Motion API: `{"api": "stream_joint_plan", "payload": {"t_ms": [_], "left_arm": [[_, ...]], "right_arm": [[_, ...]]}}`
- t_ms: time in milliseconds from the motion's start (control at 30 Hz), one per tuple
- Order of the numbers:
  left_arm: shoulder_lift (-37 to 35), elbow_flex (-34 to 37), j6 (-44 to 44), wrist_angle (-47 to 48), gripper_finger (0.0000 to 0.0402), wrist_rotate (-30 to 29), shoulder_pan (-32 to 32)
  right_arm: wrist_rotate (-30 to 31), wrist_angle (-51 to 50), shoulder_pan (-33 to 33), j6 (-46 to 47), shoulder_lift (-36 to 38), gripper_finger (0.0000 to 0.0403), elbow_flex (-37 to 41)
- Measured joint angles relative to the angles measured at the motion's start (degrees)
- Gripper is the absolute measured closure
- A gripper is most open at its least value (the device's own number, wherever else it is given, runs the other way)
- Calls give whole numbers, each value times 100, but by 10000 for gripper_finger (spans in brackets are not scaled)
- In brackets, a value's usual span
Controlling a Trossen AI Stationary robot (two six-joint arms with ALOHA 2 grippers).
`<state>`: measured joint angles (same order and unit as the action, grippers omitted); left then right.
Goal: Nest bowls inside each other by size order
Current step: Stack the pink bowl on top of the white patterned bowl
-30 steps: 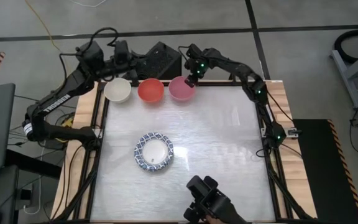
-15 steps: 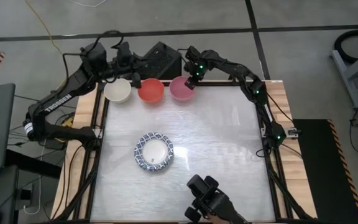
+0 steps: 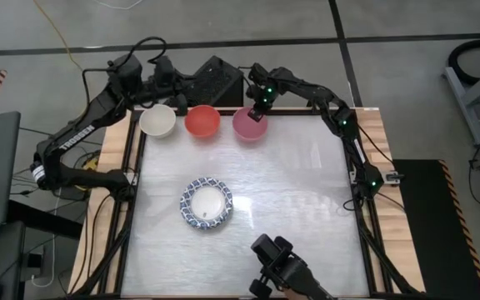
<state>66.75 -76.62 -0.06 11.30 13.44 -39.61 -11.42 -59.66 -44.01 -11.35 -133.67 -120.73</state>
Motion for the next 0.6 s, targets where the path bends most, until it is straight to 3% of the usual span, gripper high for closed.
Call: {"api": "stream_joint_plan", "payload": {"t_ms": [300, 600], "left_arm": [[5, 2, 173, 690, 400, 167, -300], [-44, 2, 537, 1240, 400, 370, -901]], "right_arm": [[-71, -340, 47, 274, -37, 394, -648], [-155, -428, 575, 222, -22, 394, -1432]]}}
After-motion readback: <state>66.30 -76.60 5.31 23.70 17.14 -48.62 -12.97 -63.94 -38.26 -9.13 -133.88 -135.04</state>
